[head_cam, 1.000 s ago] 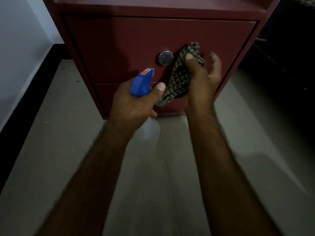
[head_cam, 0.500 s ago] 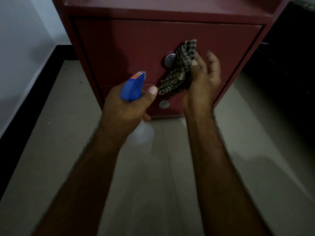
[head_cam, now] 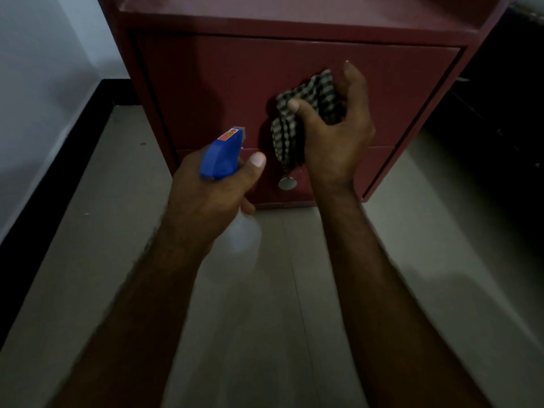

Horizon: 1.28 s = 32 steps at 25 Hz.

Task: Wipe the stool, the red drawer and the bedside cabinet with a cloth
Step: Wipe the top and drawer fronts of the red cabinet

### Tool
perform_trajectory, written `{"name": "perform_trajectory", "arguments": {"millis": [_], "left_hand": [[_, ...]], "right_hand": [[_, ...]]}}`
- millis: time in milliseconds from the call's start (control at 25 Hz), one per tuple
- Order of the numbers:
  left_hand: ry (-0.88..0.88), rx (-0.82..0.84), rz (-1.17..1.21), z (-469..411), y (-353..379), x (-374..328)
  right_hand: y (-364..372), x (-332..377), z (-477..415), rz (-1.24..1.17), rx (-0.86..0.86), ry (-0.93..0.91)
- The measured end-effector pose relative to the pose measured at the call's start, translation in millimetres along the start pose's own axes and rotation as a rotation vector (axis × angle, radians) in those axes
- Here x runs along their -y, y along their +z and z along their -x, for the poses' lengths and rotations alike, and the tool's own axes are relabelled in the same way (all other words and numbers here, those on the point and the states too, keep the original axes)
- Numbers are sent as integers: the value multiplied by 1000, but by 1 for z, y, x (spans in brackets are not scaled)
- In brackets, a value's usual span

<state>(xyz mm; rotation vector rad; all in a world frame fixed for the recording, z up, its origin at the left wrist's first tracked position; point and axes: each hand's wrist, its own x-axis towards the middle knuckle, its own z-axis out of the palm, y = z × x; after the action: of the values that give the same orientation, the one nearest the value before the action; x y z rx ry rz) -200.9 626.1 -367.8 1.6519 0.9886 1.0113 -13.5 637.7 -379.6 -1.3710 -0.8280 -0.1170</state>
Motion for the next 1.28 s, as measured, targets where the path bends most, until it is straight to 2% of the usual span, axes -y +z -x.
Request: {"name": "perform_trajectory", "arguments": {"millis": [120, 160, 240, 440, 640, 880, 1040, 1120, 1200, 1280], "left_hand": [[30, 4, 14, 1, -2, -2], [37, 3, 9, 1, -3, -2], [45, 3, -8, 1, -4, -3], [12, 5, 1, 3, -7, -3], [-7, 1, -6, 3, -9, -3], [-67, -29, -44, 3, -11, -11], [-82, -32, -18, 5, -11, -14], [-79, -32, -12, 7, -8, -17], [-68, -15, -7, 7, -5, -19], [-64, -11, 6, 9, -2, -20]], "right_hand": [[8, 4, -4, -218, -127, 217], [9, 6, -6, -238, -141, 234], [7, 10, -5, -149, -87, 155], [-1, -2, -1, 191, 86, -241], [-22, -14, -19, 305, 268, -407], [-21, -4, -28, 159, 267, -287], [-16, -2, -30, 334, 368, -447], [-13, -4, -28, 353, 338, -467], [-11, -6, -23, 296, 264, -401], [-8, -5, -14, 157, 188, -252]]}}
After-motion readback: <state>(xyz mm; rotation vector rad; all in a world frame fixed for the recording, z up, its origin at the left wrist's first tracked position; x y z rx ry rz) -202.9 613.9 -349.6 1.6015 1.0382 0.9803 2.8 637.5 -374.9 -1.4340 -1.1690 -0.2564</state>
